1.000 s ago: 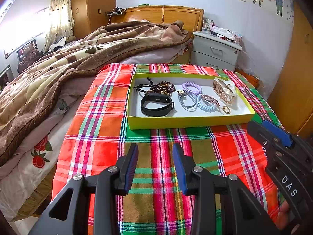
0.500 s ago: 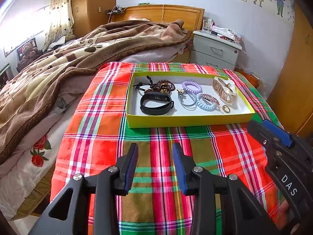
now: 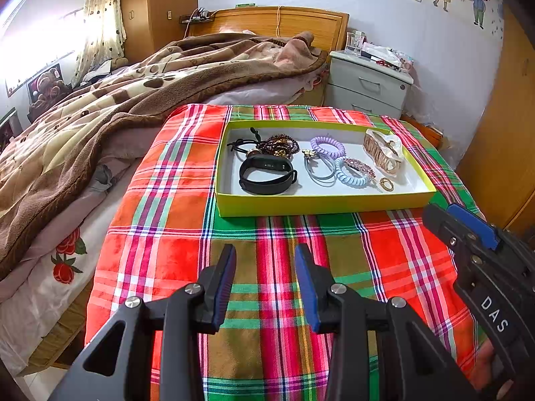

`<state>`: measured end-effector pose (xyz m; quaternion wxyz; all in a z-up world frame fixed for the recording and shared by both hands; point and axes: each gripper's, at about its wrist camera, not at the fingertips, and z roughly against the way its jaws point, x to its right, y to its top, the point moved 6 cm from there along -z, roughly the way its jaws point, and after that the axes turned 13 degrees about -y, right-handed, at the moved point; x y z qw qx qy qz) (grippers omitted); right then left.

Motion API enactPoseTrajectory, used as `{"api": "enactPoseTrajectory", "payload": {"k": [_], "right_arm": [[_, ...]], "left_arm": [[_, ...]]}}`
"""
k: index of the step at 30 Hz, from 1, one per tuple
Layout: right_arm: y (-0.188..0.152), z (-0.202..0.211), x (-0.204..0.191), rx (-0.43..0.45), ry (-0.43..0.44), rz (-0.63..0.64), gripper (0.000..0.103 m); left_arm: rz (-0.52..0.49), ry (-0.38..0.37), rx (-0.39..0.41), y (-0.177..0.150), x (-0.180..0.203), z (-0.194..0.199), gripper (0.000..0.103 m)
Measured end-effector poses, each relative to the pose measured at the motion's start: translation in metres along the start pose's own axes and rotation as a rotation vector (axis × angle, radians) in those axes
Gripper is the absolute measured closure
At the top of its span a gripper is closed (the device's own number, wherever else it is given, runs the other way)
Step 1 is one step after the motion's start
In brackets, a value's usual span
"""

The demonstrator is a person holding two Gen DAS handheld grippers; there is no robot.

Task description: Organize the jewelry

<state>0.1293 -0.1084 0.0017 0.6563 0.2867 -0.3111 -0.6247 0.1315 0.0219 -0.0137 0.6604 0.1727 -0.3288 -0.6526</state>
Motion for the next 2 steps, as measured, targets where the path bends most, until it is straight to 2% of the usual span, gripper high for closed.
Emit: {"api": "enactPoseTrajectory", "payload": {"k": [2], "right_arm": [[0.0001,0.0000,0.0001,0.001,0.000,-0.001,0.067]], "left_arm": [[0.000,-0.001,-0.002,0.0002,0.0001,-0.0005,0.065]]}}
